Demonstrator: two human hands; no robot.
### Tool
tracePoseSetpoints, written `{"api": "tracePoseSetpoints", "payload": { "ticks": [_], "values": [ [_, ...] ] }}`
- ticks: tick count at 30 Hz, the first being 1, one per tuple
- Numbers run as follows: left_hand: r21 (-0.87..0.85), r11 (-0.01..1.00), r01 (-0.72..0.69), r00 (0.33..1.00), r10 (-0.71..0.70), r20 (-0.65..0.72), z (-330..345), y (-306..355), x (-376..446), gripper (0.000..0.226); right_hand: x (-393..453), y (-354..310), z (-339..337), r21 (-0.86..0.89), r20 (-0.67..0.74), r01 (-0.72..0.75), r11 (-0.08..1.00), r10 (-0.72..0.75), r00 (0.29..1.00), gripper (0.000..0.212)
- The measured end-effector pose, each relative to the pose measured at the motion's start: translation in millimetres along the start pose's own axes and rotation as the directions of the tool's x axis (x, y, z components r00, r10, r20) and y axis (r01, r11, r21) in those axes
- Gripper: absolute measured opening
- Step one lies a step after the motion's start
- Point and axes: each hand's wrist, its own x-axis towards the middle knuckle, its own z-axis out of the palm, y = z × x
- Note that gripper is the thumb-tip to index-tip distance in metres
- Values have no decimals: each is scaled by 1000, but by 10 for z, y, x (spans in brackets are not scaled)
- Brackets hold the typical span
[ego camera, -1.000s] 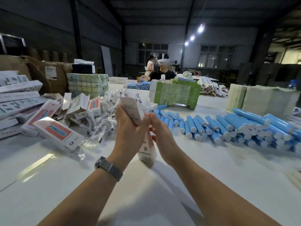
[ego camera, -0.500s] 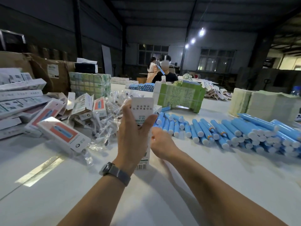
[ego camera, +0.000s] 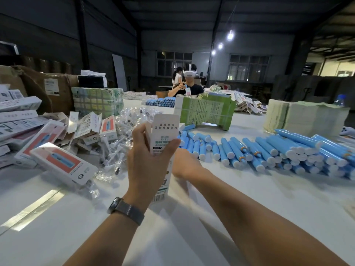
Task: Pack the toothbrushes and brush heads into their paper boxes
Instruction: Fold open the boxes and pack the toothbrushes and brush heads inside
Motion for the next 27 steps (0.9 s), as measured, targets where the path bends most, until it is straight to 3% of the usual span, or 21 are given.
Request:
{"api": "tracePoseSetpoints", "payload": {
  "ticks": [2, 4, 7, 9, 11, 14, 17, 22, 27],
  "values": [
    [7, 1000, -15, 1000, 15, 7, 13, 19, -26, 46, -40, 143, -60, 185, -55, -101, 978, 113, 992, 6],
    [-23, 1000, -20, 1000, 20, 10, 19, 54, -51, 41, -98, 281, -151, 515, -32, -177, 838, 225, 974, 21],
    [-115, 993, 10, 999, -5, 40, 42, 98, -90, 42, -217, 355, -325, 914, 81, -189, 359, 295, 952, 54],
    [-169, 986, 18, 995, -1, 100, 63, 118, -123, 48, -308, 325, -482, 990, 118, -133, 57, 212, 970, 66],
    [-207, 978, 22, 990, 8, 143, 51, 133, -141, 47, -388, 283, -653, 991, 89, -79, -107, 97, 991, 70],
    [-275, 960, 46, 960, 34, 278, 15, 91, -155, 44, -485, 174, -878, 983, -12, 13, -183, 7, 1000, 55],
    [-354, 927, 121, 887, 60, 459, 6, 64, -174, 43, -522, 61, -1006, 953, -90, 104, -285, 60, 994, 40],
    [-292, 952, 94, 807, 99, 583, -6, 80, -191, 52, -550, 38, -1040, 965, -234, 253, -66, 211, 949, 34],
    [-176, 974, 143, 816, -15, 578, 26, 131, -246, 79, -578, 52, -1110, 935, -328, 354, -7, 363, 872, 21]
  ]
}}
